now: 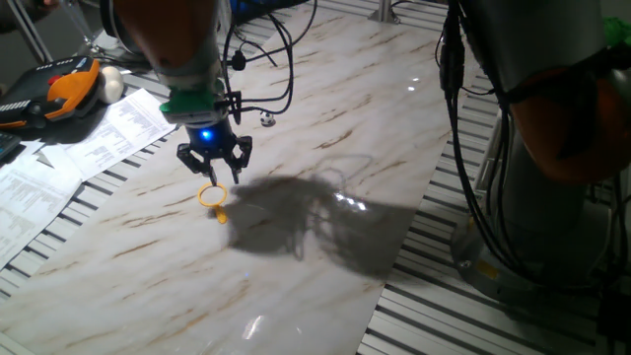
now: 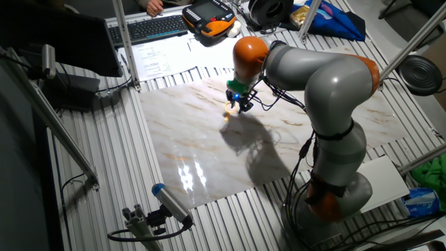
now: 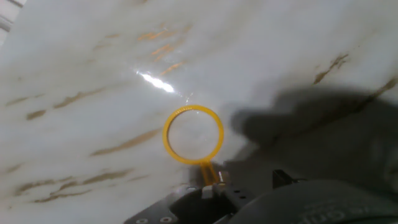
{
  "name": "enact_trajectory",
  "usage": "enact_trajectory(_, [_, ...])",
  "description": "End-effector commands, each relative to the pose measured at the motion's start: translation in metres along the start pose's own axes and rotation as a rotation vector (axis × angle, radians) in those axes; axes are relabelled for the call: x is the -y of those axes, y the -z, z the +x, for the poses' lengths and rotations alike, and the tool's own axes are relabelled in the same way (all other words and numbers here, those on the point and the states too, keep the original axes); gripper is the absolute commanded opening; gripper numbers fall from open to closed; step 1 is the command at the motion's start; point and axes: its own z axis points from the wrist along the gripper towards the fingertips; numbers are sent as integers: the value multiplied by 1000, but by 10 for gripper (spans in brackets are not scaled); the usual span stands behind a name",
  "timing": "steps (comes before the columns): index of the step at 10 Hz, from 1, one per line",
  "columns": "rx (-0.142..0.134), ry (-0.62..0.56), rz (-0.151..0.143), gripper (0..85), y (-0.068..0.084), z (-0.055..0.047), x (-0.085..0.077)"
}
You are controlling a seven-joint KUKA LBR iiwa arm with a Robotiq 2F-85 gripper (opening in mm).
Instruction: Attach the bubble ring to the ball
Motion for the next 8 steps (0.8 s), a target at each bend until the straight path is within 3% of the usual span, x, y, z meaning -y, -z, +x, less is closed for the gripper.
enact_trajectory(1, [-2,5,-12,340,0,0,0])
enact_trajectory(2, [24,-6,-21,340,0,0,0])
enact_trajectory(3, [38,-17,-27,510,-1,0,-1])
enact_trajectory(8, [62,-20,-34,510,-28,7,-15])
